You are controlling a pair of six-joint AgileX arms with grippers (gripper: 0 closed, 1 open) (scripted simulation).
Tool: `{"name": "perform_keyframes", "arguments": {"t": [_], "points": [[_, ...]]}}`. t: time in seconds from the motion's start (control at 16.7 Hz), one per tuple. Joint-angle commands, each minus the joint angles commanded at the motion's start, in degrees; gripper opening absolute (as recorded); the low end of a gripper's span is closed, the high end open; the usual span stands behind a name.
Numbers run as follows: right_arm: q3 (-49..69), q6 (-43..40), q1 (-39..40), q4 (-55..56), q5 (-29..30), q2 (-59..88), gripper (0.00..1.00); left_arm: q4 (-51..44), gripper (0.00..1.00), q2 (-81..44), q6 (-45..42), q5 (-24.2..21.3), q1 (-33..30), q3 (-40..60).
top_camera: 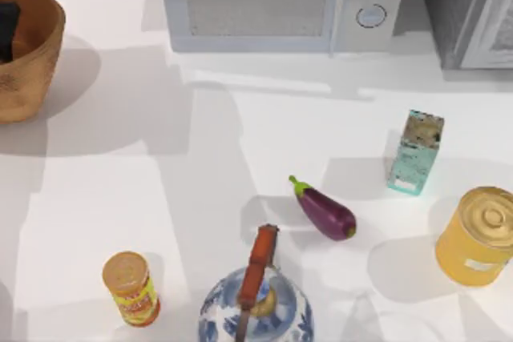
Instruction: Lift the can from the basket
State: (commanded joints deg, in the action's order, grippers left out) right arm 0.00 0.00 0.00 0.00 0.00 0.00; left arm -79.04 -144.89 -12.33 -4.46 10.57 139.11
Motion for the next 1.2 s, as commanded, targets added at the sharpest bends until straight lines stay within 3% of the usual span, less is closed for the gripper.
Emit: {"name": "perform_keyframes", "arguments": {"t": [0.42,0.72,1.2], "points": [[0.0,0.0,0.0,0.0,0.0,0.0,1.0,10.73,1.0,-0.9,0.26,0.04,-0.13,-9.72],[0.0,0.0,0.0,0.0,0.0,0.0,1.0,11.6,1.0,-0.99,0.27,0.04,-0.14,-10.54],[0.0,0.0,0.0,0.0,0.0,0.0,1.0,11.6,0.4,-0.99,0.27,0.04,-0.14,-10.54]]}}
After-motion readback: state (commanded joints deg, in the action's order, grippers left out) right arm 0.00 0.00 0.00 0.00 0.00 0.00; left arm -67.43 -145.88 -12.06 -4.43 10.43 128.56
